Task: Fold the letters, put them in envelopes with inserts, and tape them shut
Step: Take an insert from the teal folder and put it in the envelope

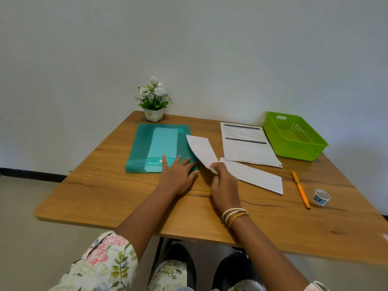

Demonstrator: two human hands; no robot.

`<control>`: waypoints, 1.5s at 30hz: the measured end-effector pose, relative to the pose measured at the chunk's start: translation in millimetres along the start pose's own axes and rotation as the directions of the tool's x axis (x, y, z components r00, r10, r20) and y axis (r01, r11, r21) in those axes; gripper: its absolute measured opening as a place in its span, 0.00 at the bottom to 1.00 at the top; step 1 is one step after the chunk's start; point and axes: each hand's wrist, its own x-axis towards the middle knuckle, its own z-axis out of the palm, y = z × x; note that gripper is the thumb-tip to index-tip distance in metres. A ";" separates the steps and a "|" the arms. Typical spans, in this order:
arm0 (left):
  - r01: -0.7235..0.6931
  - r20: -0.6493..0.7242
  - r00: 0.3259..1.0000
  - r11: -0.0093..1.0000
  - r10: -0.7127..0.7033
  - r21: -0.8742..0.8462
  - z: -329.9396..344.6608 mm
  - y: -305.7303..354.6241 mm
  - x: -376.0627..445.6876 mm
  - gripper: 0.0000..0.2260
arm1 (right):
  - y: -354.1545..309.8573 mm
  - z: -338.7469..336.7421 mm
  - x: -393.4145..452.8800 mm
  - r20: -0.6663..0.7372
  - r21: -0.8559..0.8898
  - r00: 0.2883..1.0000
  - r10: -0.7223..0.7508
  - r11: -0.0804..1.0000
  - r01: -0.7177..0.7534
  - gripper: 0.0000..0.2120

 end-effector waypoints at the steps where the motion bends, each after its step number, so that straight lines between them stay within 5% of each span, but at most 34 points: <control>1: 0.035 -0.047 0.998 0.999 -0.036 -0.020 0.1 -4.2 -3.0 0.21 | 1.8 0.6 -1.5 0.058 -0.031 0.998 -0.013 0.999 0.015 0.13; 5: 0.162 -0.189 0.967 0.985 -0.170 -0.057 -0.1 -24.3 -16.6 0.17 | 4.7 4.7 -3.2 0.213 -0.127 0.975 -0.067 0.987 0.095 0.14; 12: 0.292 -0.241 0.926 0.956 -0.291 -0.029 3.5 -38.6 -21.2 0.17 | -2.9 25.5 7.6 0.387 -0.166 0.910 -0.150 0.959 0.228 0.14; 19: 0.137 -0.374 0.917 0.990 -0.141 -0.039 3.9 -34.5 -23.5 0.13 | -6.9 26.2 36.5 0.592 -0.183 0.800 -0.100 0.949 0.255 0.20; 25: -0.089 -0.460 0.887 0.992 0.038 -0.090 3.4 -27.8 -22.4 0.10 | 20.1 -11.5 50.9 0.373 -0.129 0.919 0.131 0.988 -0.088 0.17; 29: -0.093 -0.332 0.943 0.922 -0.040 -0.375 -1.0 -4.9 -7.0 0.12 | 53.0 -42.2 63.0 0.270 -0.293 0.903 0.333 0.922 -0.252 0.18; 34: 0.063 0.010 0.998 0.897 -0.065 -0.437 6.4 3.5 4.5 0.22 | 73.5 -60.2 58.5 0.358 -0.522 0.835 0.418 0.831 -0.193 0.25; 39: 0.050 -0.013 0.998 0.909 -0.061 -0.414 14.6 -0.4 4.5 0.22 | 69.8 -56.2 42.4 0.364 -0.641 0.861 0.355 0.766 -0.045 0.24; 42: 0.067 -0.031 0.995 0.885 -0.091 -0.461 14.6 -2.7 5.9 0.22 | 68.6 -52.4 45.7 0.266 -0.624 0.901 0.342 0.774 -0.109 0.30; 45: 0.072 -0.043 0.993 0.868 -0.107 -0.492 14.4 -3.9 6.7 0.23 | 72.6 -55.2 55.0 0.292 -0.599 0.863 0.413 0.782 -0.171 0.39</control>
